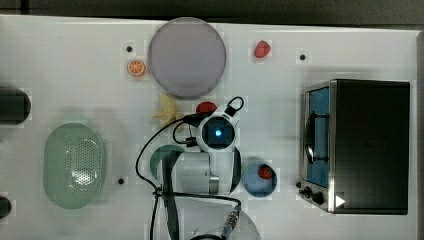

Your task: Pick Ketchup from the table and place it in strainer.

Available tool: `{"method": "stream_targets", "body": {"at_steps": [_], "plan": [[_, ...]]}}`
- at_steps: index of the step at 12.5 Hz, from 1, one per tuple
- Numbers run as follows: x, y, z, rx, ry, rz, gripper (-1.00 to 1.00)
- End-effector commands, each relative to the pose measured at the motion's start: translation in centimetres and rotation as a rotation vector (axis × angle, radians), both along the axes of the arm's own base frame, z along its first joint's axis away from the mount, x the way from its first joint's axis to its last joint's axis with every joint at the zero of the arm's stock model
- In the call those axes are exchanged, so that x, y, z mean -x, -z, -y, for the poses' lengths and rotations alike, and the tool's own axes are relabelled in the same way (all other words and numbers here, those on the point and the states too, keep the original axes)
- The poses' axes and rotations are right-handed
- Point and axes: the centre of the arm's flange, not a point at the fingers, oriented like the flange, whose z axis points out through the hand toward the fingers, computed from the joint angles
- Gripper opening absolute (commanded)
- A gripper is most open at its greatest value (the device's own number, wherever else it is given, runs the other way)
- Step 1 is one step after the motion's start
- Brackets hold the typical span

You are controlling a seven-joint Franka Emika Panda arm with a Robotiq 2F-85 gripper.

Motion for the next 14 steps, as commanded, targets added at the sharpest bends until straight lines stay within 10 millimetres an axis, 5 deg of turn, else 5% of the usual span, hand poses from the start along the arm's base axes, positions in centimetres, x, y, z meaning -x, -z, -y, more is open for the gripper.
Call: {"method": "stream_targets", "body": {"at_steps": [1,6,10,14], "plan": [[-0.7,-0.5,0.0,-0.002,-0.030,0.034,0.21],[-1.9,-5.7,0.2,0.014,-0.034,0.083,0.21],[-1.8,-15.1,-1.0,0.042,-0.048,0.089,0.21],[0.2,-23.0,-6.0,0.086,0.002,0.037,0.21]]}}
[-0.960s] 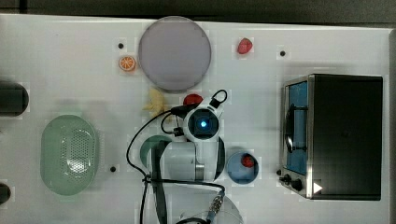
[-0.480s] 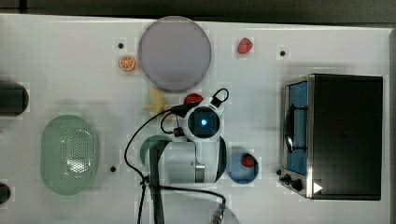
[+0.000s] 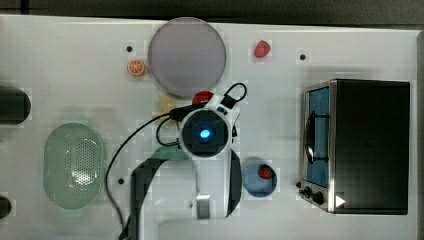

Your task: Pick Ketchup from the table and place it in strainer.

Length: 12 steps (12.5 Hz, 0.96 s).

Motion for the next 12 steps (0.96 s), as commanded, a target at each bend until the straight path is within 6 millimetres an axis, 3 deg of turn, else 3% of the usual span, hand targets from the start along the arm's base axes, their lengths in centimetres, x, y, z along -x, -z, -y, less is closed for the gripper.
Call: {"method": "stream_targets", "body": {"at_steps": [1,3,5,8,12], "plan": [[0.9,-4.9,-5.9,0.034,0.039,0.004,0.21],[1.8,-6.9,-10.1,0.044,0.050,0.038,0.21],[3.0,-7.1,-14.7,0.035,0.097,0.047,0.21],[5.3,-6.0,-21.3,0.028,0.183,0.050,0.21],[7.0,-3.7,-27.6,-0.040,0.278,0.073,0.21]]}}
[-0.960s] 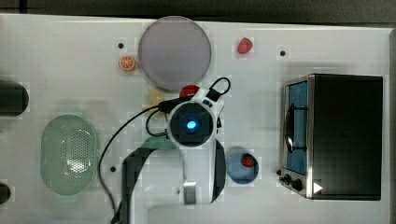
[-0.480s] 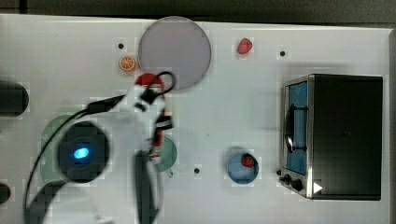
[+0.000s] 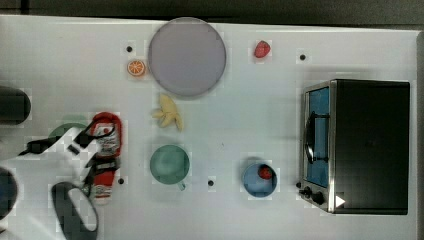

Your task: Pick Ketchup from the table and place it in strainer.

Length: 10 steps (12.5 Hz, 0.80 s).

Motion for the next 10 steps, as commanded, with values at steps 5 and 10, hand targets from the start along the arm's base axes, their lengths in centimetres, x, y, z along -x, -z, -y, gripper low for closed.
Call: {"method": "stream_targets", "body": {"at_steps": [5,10], "plan": [[0.1,4.6,-5.2,-0.176,0.318,-0.018,0.21],[0.0,10.2,-7.0,-0.283,0.340,-0.090,0.21]]}}
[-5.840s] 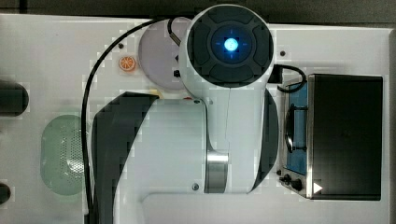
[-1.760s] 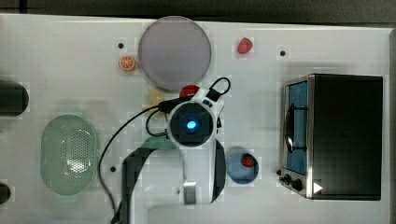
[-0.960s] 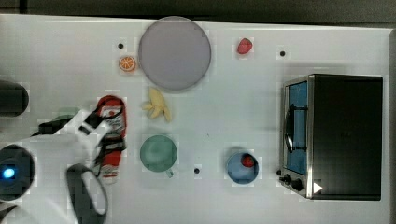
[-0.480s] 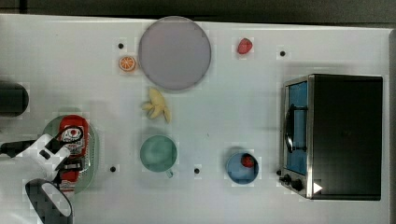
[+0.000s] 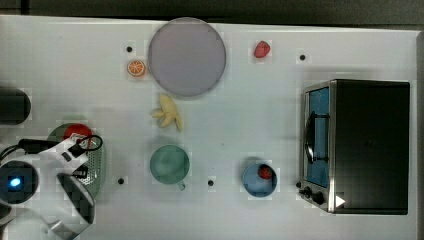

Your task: Pick Ketchup from the table and place it in strainer.

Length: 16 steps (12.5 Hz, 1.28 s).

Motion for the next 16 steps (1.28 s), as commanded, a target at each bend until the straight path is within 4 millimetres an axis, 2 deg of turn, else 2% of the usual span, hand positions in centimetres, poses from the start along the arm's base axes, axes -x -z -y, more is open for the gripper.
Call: {"method": "stream_targets", "body": {"at_steps": [1,3,4,5,6,9,11,13,16], "plan": [[-0.7,1.4,-0.2,-0.043,0.079,-0.013,0.27],[-0.8,3.2,-0.1,-0.052,0.059,-0.016,0.68],[-0.8,3.3,-0.4,-0.060,0.047,-0.004,0.90],[-1.0,2.9,-0.4,-0.063,0.048,0.009,1.00],[-1.4,2.0,-0.2,-0.059,0.053,0.026,1.00],[-3.5,-3.1,1.3,0.003,0.140,0.072,1.00],[-4.9,-7.4,3.5,0.100,0.170,0.078,1.00],[-6.3,-11.7,6.7,0.196,0.223,0.065,1.00],[-8.8,-18.0,12.9,0.229,0.368,0.014,1.00]]}}
